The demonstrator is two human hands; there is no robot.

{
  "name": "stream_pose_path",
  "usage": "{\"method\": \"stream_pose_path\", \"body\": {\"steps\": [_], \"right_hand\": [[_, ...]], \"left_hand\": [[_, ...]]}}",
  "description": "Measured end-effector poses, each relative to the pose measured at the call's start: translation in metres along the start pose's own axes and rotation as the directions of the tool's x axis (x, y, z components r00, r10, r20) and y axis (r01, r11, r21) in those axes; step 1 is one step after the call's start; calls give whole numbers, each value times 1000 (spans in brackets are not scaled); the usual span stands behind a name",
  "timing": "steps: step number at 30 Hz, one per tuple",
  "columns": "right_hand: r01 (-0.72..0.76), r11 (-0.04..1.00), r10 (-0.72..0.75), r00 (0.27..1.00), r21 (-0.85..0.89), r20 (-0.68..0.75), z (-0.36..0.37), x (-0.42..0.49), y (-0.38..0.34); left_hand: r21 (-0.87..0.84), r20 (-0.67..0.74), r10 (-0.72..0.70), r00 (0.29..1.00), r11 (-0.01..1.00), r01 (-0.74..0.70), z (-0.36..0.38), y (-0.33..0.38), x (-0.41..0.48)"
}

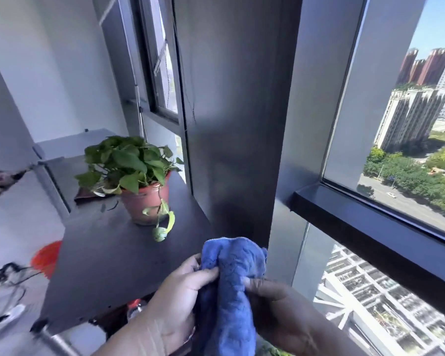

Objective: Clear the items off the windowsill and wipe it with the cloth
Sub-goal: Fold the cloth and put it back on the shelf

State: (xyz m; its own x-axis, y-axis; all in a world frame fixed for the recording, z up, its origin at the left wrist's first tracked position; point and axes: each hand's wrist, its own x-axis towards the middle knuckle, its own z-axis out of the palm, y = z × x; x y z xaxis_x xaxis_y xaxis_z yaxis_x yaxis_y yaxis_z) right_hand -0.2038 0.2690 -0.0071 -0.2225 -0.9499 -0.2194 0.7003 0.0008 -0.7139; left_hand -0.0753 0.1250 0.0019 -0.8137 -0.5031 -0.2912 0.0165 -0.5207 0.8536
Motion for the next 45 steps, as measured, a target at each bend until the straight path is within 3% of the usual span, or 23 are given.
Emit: {"method": "stream_pose_path", "body": {"steps": [3,6,12,17,19,23,27,32,34,36,38,42,45], "right_hand": [[12,997,-17,997,-73,-72,12,25,14],[4,993,-23,987,-120,-158,22,42,24],[-12,990,-23,970,-143,-241,33,64,14],[126,938,-194,963,-324,-186,36,89,-18],[139,834,-302,925,-535,-231,39,108,-25],[-67,455,-435,853,-888,-287,41,150,-24],[-189,190,-496,828,-963,-261,40,176,-15],[-247,-120,-565,813,-962,-138,44,179,-8],[-279,-256,-595,800,-925,-77,45,177,-6],[-269,-303,-622,783,-914,-24,45,176,-2],[-253,-272,-634,773,-928,-25,45,178,2],[-238,-222,-536,840,-946,-86,46,180,14],[-267,-243,-501,858,-933,-115,45,180,21]], "left_hand": [[-120,-55,-23,998,993,16,-35,11,-13],[-115,-96,14,995,993,-25,-66,19,-19],[202,-288,177,941,972,-121,-103,24,-18],[404,-362,359,860,892,-203,-102,38,-12],[449,-397,426,813,863,-232,-107,44,2],[515,-466,403,788,847,-128,-115,50,32],[582,-508,392,767,813,-30,-127,45,51],[755,-424,428,799,654,50,-141,53,56],[763,-425,423,800,643,65,-150,64,62],[756,-426,444,788,653,42,-159,81,72],[746,-418,461,783,666,7,-167,100,86],[694,-406,470,783,717,-71,-169,121,116],[639,-377,454,807,758,-128,-163,121,133]]}}
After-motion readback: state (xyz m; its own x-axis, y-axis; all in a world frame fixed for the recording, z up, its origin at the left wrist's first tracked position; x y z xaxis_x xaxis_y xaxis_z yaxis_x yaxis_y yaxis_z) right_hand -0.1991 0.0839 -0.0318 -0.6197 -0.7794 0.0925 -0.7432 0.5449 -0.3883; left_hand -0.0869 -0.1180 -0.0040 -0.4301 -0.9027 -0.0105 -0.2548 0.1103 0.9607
